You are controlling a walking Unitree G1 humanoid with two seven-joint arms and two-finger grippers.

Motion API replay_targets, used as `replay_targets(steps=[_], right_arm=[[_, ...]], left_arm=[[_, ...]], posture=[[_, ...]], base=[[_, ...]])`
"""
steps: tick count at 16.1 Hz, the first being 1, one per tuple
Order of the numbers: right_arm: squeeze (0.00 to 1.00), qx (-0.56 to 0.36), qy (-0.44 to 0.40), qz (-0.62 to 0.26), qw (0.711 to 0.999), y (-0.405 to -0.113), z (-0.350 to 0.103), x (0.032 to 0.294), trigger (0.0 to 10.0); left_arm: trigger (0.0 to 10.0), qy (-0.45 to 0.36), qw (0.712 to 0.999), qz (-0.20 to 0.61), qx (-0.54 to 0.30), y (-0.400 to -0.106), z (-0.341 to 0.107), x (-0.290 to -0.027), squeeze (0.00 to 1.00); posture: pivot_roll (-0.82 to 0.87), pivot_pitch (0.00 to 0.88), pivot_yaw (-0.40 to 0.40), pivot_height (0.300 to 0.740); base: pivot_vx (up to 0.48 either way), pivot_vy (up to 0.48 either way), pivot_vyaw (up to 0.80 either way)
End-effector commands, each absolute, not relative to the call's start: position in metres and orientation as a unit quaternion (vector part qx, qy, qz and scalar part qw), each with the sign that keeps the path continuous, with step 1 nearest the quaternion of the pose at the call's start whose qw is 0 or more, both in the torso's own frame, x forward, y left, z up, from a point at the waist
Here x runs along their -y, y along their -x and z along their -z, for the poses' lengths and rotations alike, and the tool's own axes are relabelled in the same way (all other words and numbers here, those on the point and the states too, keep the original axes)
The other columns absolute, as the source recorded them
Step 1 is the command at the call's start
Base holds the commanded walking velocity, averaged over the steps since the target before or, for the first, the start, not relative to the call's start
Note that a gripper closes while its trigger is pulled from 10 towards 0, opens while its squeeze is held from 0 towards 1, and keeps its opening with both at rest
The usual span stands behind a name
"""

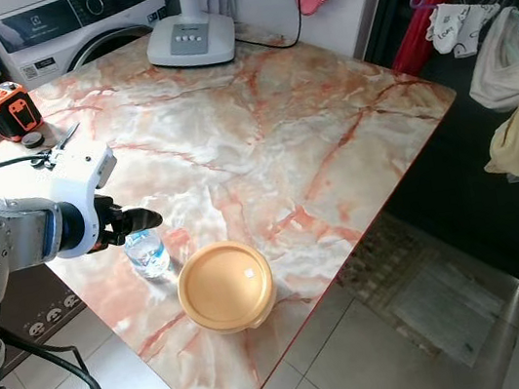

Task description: Restocking fridge

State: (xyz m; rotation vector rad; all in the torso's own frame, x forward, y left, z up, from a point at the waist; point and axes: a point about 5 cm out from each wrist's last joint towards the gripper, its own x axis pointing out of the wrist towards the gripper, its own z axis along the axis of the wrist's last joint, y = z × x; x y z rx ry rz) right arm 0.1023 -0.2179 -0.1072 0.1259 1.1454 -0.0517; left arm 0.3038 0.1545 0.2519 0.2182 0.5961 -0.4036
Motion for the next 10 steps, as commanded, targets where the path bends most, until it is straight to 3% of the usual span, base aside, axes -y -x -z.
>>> replay_targets(steps=[1, 2, 3, 5, 10], right_arm=[[0.0, -0.55, -0.059, 0.031, 0.833, -0.0955, 0.1081, 0.2223, 10.0], [0.0, -0.55, -0.059, 0.031, 0.832, -0.0954, 0.1081, 0.2222, 10.0], [0.0, -0.55, -0.06, 0.032, 0.832, -0.0954, 0.1081, 0.2221, 10.0], [0.0, -0.55, -0.062, 0.032, 0.832, -0.0955, 0.1082, 0.2218, 10.0], [0.0, -0.55, -0.065, 0.03, 0.832, -0.096, 0.1083, 0.2206, 10.0]], left_arm=[[1.5, -0.113, 0.927, 0.202, -0.295, -0.3033, -0.2492, -0.1536, 0.0], [1.5, -0.113, 0.927, 0.202, -0.296, -0.3034, -0.2496, -0.1534, 0.0], [0.6, -0.117, 0.926, 0.202, -0.298, -0.3033, -0.2499, -0.1537, 0.0], [0.0, -0.122, 0.926, 0.2, -0.297, -0.3034, -0.2509, -0.1545, 0.0], [0.0, -0.136, 0.923, 0.198, -0.301, -0.3019, -0.2494, -0.1557, 0.0]], posture=[[0.12, 0.087, -0.123, 0.74], [0.12, 0.088, -0.121, 0.74], [0.12, 0.088, -0.119, 0.74], [0.13, 0.089, -0.116, 0.74], [0.13, 0.086, -0.113, 0.74]], base=[[0.0, 0.0, 0.0], [0.0, 0.0, 0.0], [0.0, 0.0, 0.0], [0.0, 0.0, 0.0], [0.0, 0.0, 0.0]])
